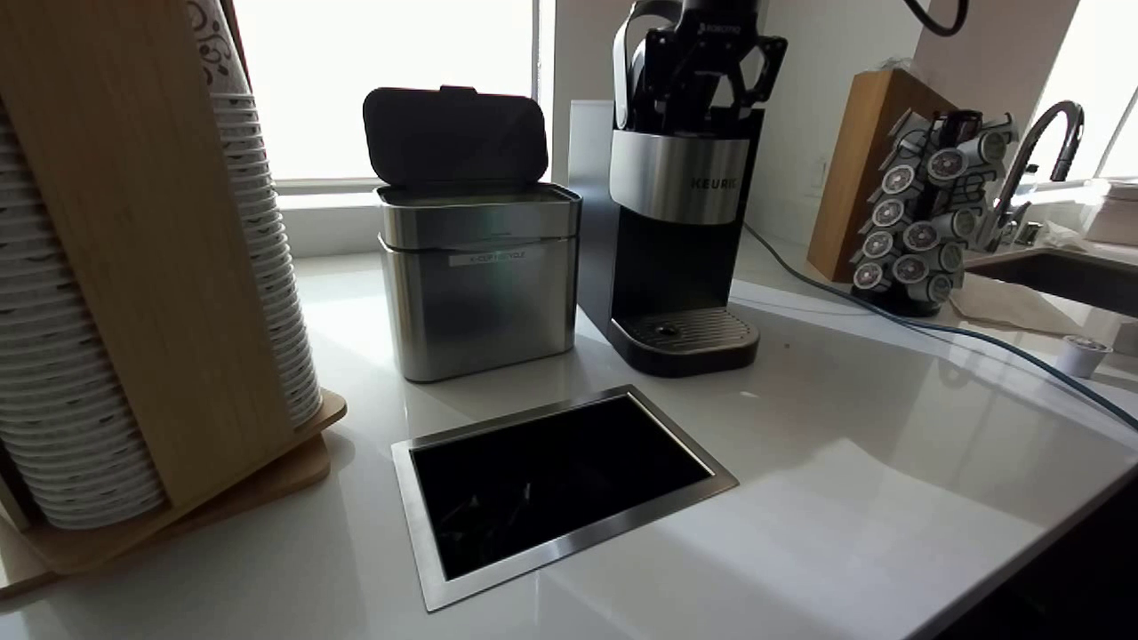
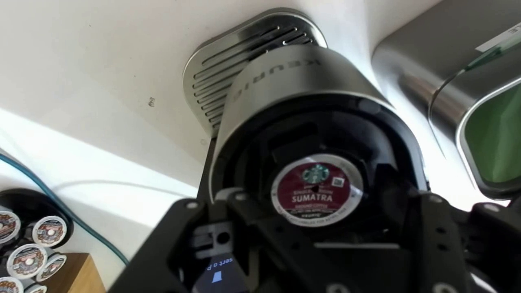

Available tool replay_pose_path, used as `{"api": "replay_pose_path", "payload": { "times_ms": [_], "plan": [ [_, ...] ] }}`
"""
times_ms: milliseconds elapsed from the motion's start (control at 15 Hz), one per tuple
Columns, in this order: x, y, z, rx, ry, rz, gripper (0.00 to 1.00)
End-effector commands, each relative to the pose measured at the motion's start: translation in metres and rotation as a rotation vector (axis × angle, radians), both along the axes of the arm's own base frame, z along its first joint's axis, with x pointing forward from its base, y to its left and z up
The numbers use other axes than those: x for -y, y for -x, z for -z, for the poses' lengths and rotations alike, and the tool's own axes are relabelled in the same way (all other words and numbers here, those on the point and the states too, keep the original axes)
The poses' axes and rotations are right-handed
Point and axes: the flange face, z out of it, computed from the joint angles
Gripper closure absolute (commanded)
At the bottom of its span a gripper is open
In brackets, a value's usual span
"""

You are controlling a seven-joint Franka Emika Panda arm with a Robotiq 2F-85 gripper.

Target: Open the coffeemaker then remove the coffee pod from the chamber.

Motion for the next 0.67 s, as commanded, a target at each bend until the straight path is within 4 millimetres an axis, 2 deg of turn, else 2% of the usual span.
{"api": "replay_pose_path", "payload": {
  "times_ms": [0, 133, 600],
  "plan": [
    [0.007, 0.005, 0.002, -0.029, -0.017, 0.014, 0.36],
    [0.004, 0.005, 0.000, -0.025, -0.018, 0.010, 0.60],
    [0.005, 0.006, -0.012, -0.006, -0.046, -0.035, 0.61]
  ]
}}
